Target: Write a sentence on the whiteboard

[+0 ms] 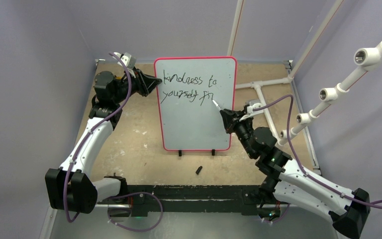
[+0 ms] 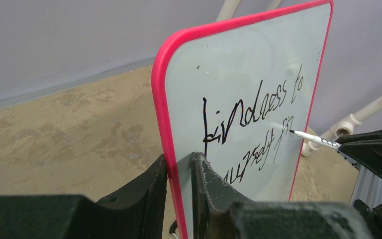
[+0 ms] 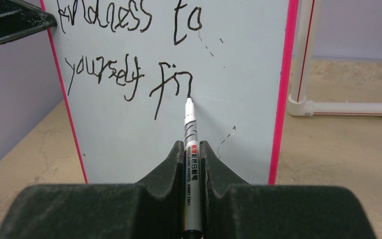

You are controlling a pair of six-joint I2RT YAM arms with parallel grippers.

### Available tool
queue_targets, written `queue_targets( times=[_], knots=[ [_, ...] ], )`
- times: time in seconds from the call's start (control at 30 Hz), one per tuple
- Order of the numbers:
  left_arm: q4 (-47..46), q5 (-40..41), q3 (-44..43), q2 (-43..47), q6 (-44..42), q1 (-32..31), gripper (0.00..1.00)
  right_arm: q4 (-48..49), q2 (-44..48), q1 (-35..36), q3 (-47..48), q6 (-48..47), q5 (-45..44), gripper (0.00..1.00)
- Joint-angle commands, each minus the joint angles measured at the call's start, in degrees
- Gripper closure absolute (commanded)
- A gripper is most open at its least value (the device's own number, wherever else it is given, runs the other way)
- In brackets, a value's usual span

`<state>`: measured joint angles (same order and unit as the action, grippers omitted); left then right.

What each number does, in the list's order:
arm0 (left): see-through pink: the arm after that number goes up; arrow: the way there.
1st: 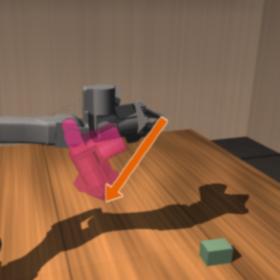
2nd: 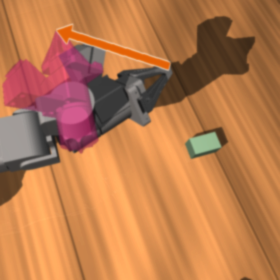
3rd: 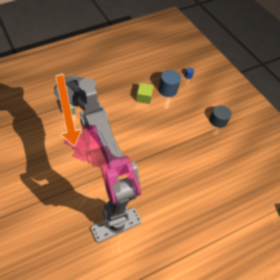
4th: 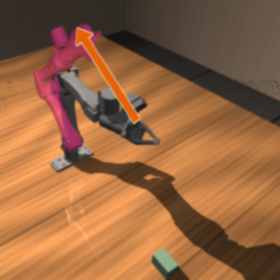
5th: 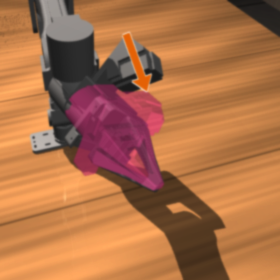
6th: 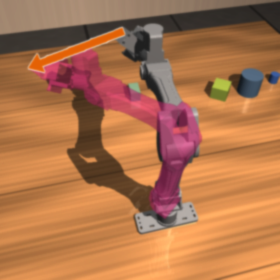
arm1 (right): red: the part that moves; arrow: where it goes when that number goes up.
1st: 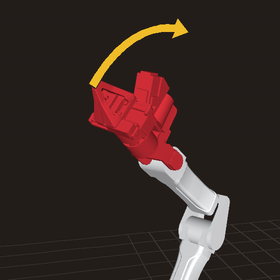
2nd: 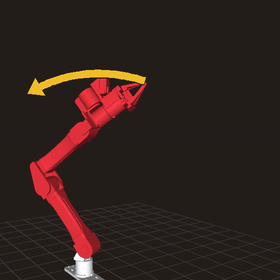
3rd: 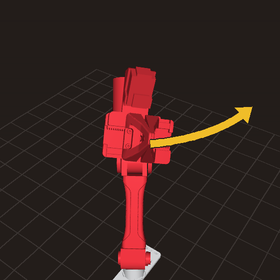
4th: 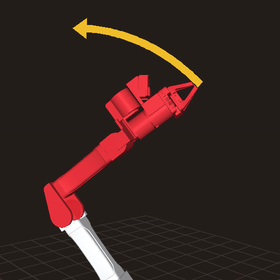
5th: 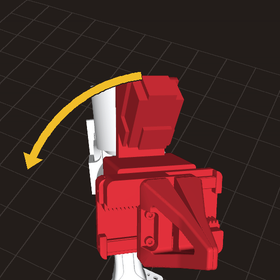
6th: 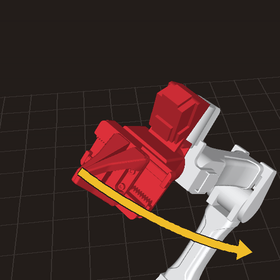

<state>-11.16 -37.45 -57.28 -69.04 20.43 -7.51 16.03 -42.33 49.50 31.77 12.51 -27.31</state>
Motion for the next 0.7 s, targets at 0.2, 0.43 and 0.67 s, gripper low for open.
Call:
queue_targets(
  times=[0.2, 0.43, 0.67],
  knots=[
    [0.6, -1.0, 0.8, 0.2, -0.4, -0.1, 1.0, 1.4, 0.1, -0.1, -1.1, 0.2, -2.0, 1.0],
    [0.6, -1.0, 0.8, 0.1, -0.5, -0.1, 1.0, 7.7, -0.5, -0.1, -1.0, -2.2, -2.9, 1.0],
    [0.5, -1.1, 0.9, 0.1, -0.6, -0.1, 1.0, 8.6, -1.9, -0.1, -0.3, -3.1, -3.4, 1.0]
  ],
)
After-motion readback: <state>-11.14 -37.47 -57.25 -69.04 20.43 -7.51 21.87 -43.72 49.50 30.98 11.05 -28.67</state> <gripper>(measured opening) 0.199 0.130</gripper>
